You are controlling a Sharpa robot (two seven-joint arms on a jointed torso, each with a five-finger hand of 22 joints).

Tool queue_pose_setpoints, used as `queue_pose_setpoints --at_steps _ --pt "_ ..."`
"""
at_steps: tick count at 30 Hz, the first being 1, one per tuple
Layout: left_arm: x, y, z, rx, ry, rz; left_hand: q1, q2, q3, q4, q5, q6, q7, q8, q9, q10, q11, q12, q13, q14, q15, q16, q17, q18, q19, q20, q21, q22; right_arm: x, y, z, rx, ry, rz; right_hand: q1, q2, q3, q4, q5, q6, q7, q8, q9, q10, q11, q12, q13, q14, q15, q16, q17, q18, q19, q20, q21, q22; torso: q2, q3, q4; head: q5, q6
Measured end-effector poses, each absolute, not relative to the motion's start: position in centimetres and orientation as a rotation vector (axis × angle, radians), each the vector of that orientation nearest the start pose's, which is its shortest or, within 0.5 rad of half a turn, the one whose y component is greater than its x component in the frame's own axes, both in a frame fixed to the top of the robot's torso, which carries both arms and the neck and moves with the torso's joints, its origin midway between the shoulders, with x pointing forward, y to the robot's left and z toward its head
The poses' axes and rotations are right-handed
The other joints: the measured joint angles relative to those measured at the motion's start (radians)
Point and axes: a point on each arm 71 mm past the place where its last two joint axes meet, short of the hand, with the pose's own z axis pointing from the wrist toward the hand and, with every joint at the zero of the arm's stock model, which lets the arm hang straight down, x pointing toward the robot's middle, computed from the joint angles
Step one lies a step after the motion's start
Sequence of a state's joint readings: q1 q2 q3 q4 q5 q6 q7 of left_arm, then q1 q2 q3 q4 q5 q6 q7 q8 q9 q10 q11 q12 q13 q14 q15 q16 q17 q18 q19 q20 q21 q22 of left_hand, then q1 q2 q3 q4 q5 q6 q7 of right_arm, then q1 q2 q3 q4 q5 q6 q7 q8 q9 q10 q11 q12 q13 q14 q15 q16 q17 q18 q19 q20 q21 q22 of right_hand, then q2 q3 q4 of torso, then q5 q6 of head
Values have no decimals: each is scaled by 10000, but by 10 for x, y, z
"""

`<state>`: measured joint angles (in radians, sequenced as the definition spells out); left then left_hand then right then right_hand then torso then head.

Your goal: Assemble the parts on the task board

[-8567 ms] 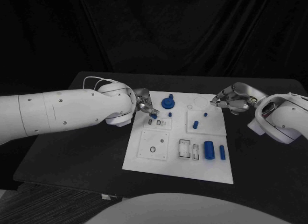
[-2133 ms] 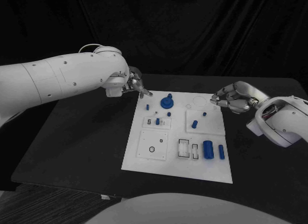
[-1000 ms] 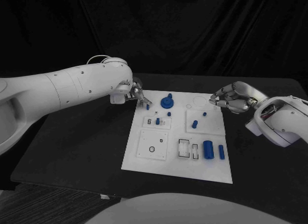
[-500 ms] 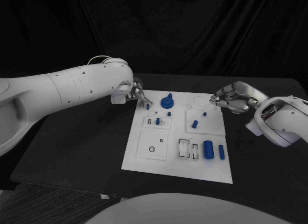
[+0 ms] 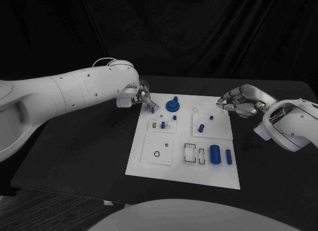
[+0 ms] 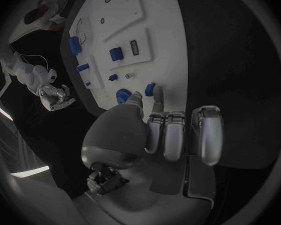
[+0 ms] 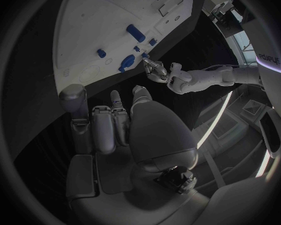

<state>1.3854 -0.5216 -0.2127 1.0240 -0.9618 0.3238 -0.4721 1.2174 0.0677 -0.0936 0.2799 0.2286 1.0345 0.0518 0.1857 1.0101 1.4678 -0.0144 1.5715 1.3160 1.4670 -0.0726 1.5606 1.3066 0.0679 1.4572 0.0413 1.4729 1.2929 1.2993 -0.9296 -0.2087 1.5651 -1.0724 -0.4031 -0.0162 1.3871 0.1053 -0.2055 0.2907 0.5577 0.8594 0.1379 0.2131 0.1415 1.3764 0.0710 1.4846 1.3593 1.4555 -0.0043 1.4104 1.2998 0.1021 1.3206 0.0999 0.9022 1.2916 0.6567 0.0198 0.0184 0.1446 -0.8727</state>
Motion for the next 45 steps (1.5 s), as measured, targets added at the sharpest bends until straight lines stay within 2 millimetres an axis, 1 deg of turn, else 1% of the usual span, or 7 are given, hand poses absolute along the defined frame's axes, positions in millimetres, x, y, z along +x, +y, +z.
queue_pose_setpoints --at_steps 8,19,21,26,30,37,45 --pt "565 202 -212 -1631 24214 -2303 27 24 0 -1 165 71 -71 0 0 -49 -49 0 0 0 -2 0 0 0 0 -1 0 0 473 -238 -193 1542 17376 7698 0 0 0 0 0 0 0 0 -4 0 0 0 0 0 0 0 0 0 -1 0 -1 0 2 0 -1 -8 0" --pt "565 201 -214 -1622 24251 -2294 493 -33 -68 -71 739 162 -161 2 6 -99 -102 0 0 -1 -5 0 0 0 1 -4 0 0 474 -237 -194 1539 17441 7675 0 0 0 0 0 0 0 0 -5 0 0 0 0 25 24 -1 0 0 -3 0 -2 0 4 1 -1 6 0" --pt "564 200 -214 -1627 24261 -2282 687 -54 -68 -72 1224 162 -162 2 8 -99 -103 0 1 -2 -6 0 0 0 1 -6 0 0 474 -237 -194 1540 17450 7670 1 -1 0 0 0 0 0 0 -5 0 0 0 0 25 24 -1 0 0 -3 0 -2 0 5 1 -1 6 0" --pt "564 200 -217 -1633 24302 -2272 854 -94 -64 -77 1816 237 -238 2 11 -99 -104 1 2 -2 -7 0 0 0 50 -58 0 0 474 -238 -194 1542 17467 7661 1 -1 0 0 0 0 0 0 -5 0 0 -1 0 25 24 -10 0 0 -3 0 -3 0 6 0 0 -4 0" --pt "563 200 -217 -1633 24311 -2273 1000 -159 127 -264 1832 281 -281 2 15 -171 -178 3 6 -3 -9 0 0 1 50 -59 0 0 474 -238 -194 1543 17480 7654 1 -1 0 0 0 0 0 0 -6 0 0 -1 0 26 24 -10 0 0 -3 0 -4 0 6 0 0 -4 0" --pt "562 199 -219 -1678 24288 -2232 1120 -278 369 -232 2306 322 -323 3 40 -211 -219 1 1 -105 -112 0 0 0 51 -63 0 0 474 -237 -195 1539 17506 7651 1 -1 0 0 1 -1 1 0 -8 -1 0 -1 0 26 25 -11 0 1 -5 0 -179 0 6 0 0 17 0" --pt "559 203 -219 -1879 24149 -2085 1184 -346 640 -221 2342 324 -318 1 36 -169 -246 1 2 -105 -113 0 0 -1 153 -166 0 0 474 -237 -195 1543 17540 7637 1 -1 0 0 1 -1 0 0 -9 -1 0 -1 -1 26 24 -11 0 1 -6 0 -254 0 3 -2 0 21 0"
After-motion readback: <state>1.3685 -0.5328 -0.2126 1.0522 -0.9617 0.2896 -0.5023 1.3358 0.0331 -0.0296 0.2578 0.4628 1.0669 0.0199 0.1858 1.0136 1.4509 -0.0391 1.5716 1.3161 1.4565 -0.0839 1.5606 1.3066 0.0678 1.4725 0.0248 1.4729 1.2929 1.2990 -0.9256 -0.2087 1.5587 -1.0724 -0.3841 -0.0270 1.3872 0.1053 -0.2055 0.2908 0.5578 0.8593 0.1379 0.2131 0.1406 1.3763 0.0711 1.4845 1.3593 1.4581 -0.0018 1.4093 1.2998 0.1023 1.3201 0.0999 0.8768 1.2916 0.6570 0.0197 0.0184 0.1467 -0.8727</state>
